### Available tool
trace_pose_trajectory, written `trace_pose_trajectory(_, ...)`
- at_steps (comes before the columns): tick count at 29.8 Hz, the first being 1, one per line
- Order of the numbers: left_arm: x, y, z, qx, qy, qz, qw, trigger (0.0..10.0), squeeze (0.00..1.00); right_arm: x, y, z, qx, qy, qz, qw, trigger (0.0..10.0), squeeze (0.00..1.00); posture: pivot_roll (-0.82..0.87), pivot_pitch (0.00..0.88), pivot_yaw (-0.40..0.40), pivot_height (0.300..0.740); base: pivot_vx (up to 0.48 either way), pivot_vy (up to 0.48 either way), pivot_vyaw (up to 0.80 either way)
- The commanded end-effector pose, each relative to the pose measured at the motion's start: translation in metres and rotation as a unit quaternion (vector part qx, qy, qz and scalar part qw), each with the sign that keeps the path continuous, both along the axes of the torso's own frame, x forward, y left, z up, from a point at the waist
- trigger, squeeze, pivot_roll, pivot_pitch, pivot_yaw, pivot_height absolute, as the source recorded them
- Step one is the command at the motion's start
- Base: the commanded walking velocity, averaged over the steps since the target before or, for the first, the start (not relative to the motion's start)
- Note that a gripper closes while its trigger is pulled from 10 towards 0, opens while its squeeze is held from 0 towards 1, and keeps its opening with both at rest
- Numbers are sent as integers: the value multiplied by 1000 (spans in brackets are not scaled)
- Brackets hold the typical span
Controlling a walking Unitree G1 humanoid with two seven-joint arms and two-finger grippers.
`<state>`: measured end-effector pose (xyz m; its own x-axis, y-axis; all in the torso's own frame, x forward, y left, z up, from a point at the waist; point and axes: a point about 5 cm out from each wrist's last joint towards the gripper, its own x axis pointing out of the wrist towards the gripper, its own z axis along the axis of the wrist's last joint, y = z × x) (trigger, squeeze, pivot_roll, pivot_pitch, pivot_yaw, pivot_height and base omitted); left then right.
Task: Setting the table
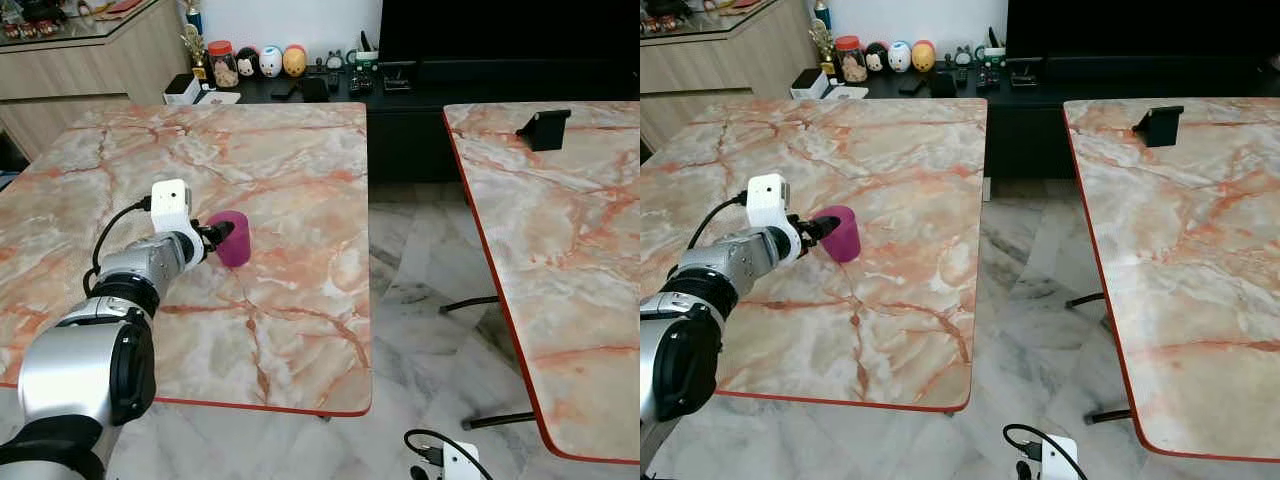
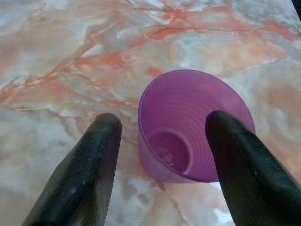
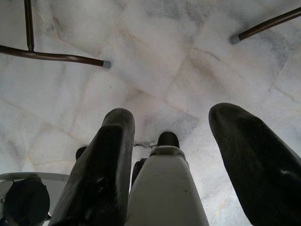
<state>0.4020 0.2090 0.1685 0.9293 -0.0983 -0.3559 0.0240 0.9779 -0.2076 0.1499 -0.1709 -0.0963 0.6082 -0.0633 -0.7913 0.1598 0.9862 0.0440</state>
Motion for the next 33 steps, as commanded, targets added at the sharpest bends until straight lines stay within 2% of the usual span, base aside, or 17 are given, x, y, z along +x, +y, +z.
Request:
trace_pose_trajectory(1, 0, 3, 1, -9, 3, 11, 1000, 10000, 0, -4, 0, -1, 0, 3, 0, 1000, 10000, 0, 22, 0, 80, 740, 0, 0, 0)
trace_pose_trajectory(7, 0, 3, -1, -26, 4, 36, 999, 10000, 0, -5, 0, -2, 0, 3, 2, 1000, 10000, 0, 19, 0, 78, 740, 0, 0, 0)
trace_pose_trajectory(11, -2, 2, -7, -31, 12, 42, 999, 8863, 0, -6, -1, -2, 0, 5, 3, 1000, 10000, 0, 17, 0, 79, 740, 0, 0, 0)
trace_pose_trajectory(12, -2, 1, -9, -33, 16, 43, 998, 6980, 0, -7, -1, -2, -1, 5, 3, 1000, 10000, 0, 17, 0, 79, 740, 0, 0, 0)
trace_pose_trajectory(15, -3, 1, -10, -34, 17, 44, 998, 6667, 0, -7, -1, -2, -1, 5, 3, 1000, 10000, 0, 17, 0, 79, 740, 0, 0, 0)
trace_pose_trajectory(16, -3, 0, -10, -37, 18, 44, 998, 6118, 0, -7, -1, -2, 0, 6, 4, 1000, 10000, 0, 17, 0, 79, 740, 0, 0, 0)
trace_pose_trajectory(17, -3, 0, -11, -40, 20, 43, 998, 4549, 0, -8, -1, -2, 0, 6, 4, 1000, 10000, 0, 16, 0, 79, 740, 0, 0, 0)
trace_pose_trajectory(19, -3, -1, -12, -43, 21, 44, 998, 4392, 0, -8, -1, -3, 0, 7, 5, 1000, 10000, 0, 15, 0, 79, 740, 0, 0, 0)
trace_pose_trajectory(20, -3, -1, -12, -44, 21, 45, 998, 2902, 0, -8, -1, -3, 0, 7, 5, 1000, 10000, 0, 15, 0, 79, 740, 0, 0, 0)
trace_pose_trajectory(21, -3, -1, -12, -44, 21, 45, 998, 0, 0, -8, -1, -3, 0, 7, 5, 1000, 10000, 0, 16, 0, 79, 740, 0, 0, 0)
trace_pose_trajectory(31, -4, -2, -14, -48, 28, 43, 998, 0, 0, -9, -1, -3, 0, 8, 4, 1000, 10000, 0, 15, 0, 79, 740, 0, 0, 0)
trace_pose_trajectory(32, -4, -2, -14, -49, 29, 43, 997, 1725, 0, -9, -1, -3, 0, 8, 3, 1000, 10000, 0, 17, 0, 80, 740, 0, 0, 0)
trace_pose_trajectory(33, -4, -2, -15, -50, 30, 44, 997, 2588, 0, -9, -1, -3, 0, 8, 3, 1000, 10000, 0, 17, 0, 80, 740, 0, 0, 0)
